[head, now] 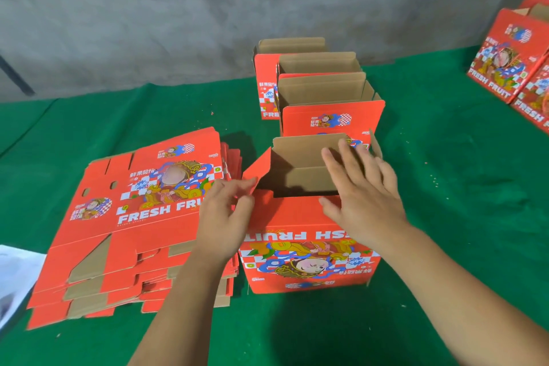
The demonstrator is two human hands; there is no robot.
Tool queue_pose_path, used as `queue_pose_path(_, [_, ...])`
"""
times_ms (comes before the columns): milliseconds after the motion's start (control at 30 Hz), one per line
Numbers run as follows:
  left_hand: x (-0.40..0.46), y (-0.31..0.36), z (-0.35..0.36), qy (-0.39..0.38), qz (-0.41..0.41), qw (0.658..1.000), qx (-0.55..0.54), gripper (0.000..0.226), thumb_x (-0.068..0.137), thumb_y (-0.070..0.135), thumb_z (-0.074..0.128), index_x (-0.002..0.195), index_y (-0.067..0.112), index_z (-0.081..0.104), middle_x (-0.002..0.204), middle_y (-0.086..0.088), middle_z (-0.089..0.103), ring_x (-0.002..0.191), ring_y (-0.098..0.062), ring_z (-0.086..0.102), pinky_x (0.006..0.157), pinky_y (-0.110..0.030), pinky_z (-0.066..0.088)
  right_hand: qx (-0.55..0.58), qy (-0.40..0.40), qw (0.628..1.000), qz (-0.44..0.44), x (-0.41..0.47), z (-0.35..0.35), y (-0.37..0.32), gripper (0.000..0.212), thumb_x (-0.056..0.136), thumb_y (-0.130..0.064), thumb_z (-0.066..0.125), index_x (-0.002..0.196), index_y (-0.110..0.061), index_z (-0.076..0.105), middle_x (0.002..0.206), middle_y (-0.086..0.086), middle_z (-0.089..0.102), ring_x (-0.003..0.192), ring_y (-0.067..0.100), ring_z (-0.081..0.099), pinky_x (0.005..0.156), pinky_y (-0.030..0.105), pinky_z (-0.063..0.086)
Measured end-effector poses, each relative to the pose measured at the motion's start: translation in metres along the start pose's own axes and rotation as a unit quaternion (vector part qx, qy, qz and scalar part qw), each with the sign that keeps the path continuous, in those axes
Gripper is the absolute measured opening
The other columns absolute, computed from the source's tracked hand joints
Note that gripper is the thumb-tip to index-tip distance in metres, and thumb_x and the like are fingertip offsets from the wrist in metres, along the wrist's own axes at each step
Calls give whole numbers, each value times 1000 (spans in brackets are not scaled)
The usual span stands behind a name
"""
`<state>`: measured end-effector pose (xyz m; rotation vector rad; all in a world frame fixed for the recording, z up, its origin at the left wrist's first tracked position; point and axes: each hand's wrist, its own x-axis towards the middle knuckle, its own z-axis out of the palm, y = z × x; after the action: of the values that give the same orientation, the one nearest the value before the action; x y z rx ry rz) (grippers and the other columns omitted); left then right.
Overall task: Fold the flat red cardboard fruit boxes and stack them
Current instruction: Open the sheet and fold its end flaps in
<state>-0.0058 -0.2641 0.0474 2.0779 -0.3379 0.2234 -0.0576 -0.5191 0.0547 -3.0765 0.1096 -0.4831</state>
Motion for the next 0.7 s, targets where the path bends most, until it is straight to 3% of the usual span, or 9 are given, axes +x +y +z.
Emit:
queue_pose_path(67, [12,2,0,-4,14,997,80,35,101,49,47,82,22,59,71,4,56,72,-17,55,66,-41,46,29,36,997,58,-2,-2,-4,107,73,-61,75,162,-36,20,172,7,-12,157,36,-5,119,47,-3])
queue_pose_path(133, [26,2,1,-21,2,994,104,44,105,58,40,82,21,49,65,5,53,63,-13,51,57,-38,39,33,49,994,92,-3,-1,-6,107,67,-61,79,159,-37,29,172,9,-7,157,39,-3,120,49,-3])
queue_pose_path(267, [46,2,11,-60,-3,997,41,21,104,46,55,98,26,57,68,15,53,63,-5,49,61,-32,37,1,4,999,41,-2,5,-5,60,90,-60,48,144,-35,56,168,-2,29,158,32,8,123,50,4])
queue_pose_path(300, [46,2,16,-69,20,997,28,13,104,37,58,106,25,58,70,17,52,65,-5,48,63,-32,37,-17,-19,999,39,-3,7,-7,60,95,-60,34,146,-37,54,167,-4,31,158,32,5,124,49,4])
queue_pose_path(367, [44,0,23,-95,63,993,20,27,103,22,61,129,20,56,85,17,59,79,-5,56,75,-31,43,-40,-51,997,50,-5,11,-8,68,97,-59,14,159,-39,31,171,-4,17,158,32,-6,125,50,1])
queue_pose_path(433, [43,-7,19,-104,68,991,47,50,98,20,60,145,27,47,95,21,63,89,-3,59,82,-21,45,-34,-54,996,60,-6,13,-12,73,95,-61,9,163,-39,1,173,-2,-6,157,34,-9,123,51,3])
queue_pose_path(500, [47,-9,12,-117,36,991,62,64,89,25,57,148,41,40,82,24,61,77,-2,57,74,-26,48,-17,-53,996,70,-6,13,-14,77,93,-63,12,161,-39,-15,172,-4,-13,157,34,-6,120,50,10])
queue_pose_path(633, [37,-6,12,-93,118,984,92,73,85,13,50,153,37,44,96,8,62,84,-7,56,73,-16,43,11,-85,991,98,-1,13,-15,83,88,-67,16,156,-42,-25,172,-6,-10,154,32,-4,110,50,15])
queue_pose_path(700, [29,-9,13,-25,152,985,83,65,92,6,45,155,24,47,104,-2,62,94,-14,58,81,-26,46,10,-101,989,108,5,12,-13,88,85,-71,20,155,-43,-26,172,-2,9,152,32,0,105,50,18])
